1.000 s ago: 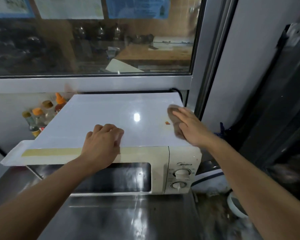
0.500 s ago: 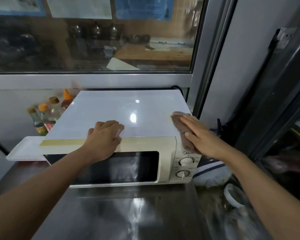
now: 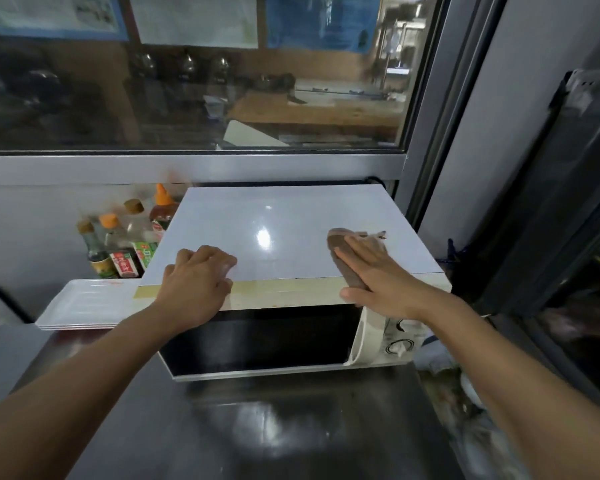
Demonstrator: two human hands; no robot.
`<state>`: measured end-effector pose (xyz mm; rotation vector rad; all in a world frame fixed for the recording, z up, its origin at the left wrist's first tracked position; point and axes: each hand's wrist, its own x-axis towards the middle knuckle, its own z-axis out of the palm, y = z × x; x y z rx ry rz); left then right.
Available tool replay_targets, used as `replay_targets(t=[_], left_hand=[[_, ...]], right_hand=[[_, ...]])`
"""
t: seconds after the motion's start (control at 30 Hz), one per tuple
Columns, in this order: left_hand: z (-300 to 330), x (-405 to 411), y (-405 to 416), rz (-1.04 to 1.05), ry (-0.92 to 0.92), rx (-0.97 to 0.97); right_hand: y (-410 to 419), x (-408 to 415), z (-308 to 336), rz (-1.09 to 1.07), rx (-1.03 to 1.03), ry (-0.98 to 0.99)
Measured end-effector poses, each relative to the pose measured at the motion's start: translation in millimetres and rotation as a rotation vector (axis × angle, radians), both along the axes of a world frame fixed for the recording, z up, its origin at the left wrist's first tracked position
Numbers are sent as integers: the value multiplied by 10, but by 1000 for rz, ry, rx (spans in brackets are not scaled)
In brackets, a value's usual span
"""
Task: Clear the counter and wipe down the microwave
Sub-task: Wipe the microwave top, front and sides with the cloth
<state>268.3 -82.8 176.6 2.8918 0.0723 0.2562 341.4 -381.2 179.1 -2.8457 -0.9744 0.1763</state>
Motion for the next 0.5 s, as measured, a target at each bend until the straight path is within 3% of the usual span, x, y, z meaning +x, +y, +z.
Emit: replay_targets(t=[0.2, 0.37, 0.5], left_hand=[[7, 3, 38, -36, 48, 3], [85, -90, 269, -32, 36, -32], [38, -222, 575, 18, 2, -26]], right_hand=[[847, -242, -33, 28, 52, -186], [377, -146, 130, 28, 88, 115], [-7, -116, 40, -2, -14, -5]])
